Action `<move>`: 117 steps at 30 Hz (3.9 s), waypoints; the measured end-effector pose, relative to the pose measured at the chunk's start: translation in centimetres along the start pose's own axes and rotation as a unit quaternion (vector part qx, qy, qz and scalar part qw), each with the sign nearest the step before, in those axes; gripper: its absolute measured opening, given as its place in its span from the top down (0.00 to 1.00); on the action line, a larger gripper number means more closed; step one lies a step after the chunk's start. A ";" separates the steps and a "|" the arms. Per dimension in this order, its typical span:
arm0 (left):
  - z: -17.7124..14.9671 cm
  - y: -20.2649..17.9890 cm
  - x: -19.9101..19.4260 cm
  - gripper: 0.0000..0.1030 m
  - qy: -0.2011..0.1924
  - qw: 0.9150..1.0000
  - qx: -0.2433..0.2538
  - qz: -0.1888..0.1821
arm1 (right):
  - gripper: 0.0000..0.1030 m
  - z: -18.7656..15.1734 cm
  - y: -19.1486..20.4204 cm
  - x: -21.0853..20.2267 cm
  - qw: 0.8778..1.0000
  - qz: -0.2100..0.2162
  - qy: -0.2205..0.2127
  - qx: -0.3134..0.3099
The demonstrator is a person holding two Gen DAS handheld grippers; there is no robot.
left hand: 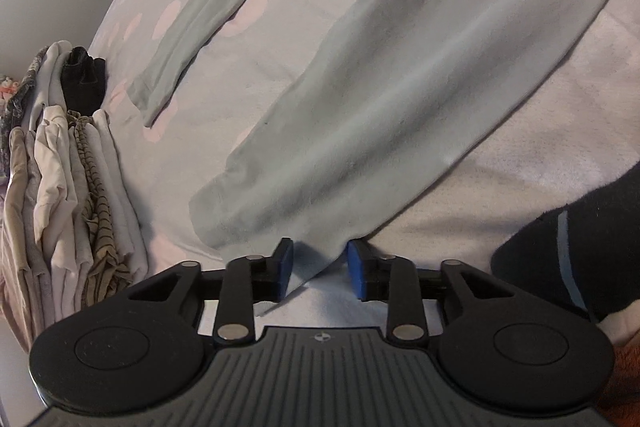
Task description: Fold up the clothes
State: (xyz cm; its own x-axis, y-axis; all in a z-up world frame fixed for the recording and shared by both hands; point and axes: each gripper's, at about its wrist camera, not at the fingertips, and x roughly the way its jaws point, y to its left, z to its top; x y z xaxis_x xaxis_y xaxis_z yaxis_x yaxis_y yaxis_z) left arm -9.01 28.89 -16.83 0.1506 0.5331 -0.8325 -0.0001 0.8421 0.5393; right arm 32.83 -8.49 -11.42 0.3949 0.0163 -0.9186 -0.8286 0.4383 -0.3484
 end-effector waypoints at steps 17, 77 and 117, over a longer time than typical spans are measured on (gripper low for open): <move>-0.4 1.9 -0.5 0.99 -0.021 0.996 -0.067 -0.049 | 0.59 -1.1 4.7 0.6 0.978 -0.044 -0.032 -0.203; -3.4 -4.4 -0.3 0.54 -0.095 0.962 0.239 0.086 | 0.98 -7.8 1.6 3.6 0.921 -0.235 -0.133 -0.280; 1.6 8.3 -4.2 0.99 -0.126 0.981 -0.076 0.125 | 0.99 4.1 -1.9 -1.1 0.950 -0.263 -0.147 -0.078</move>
State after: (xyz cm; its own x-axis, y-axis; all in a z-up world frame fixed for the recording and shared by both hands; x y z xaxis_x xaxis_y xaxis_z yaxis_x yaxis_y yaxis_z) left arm -8.11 33.53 -8.67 0.3667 0.7035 -0.6088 -0.2123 0.7004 0.6815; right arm 35.63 -5.66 -9.00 0.8459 0.0917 -0.5253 -0.5249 0.3171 -0.7899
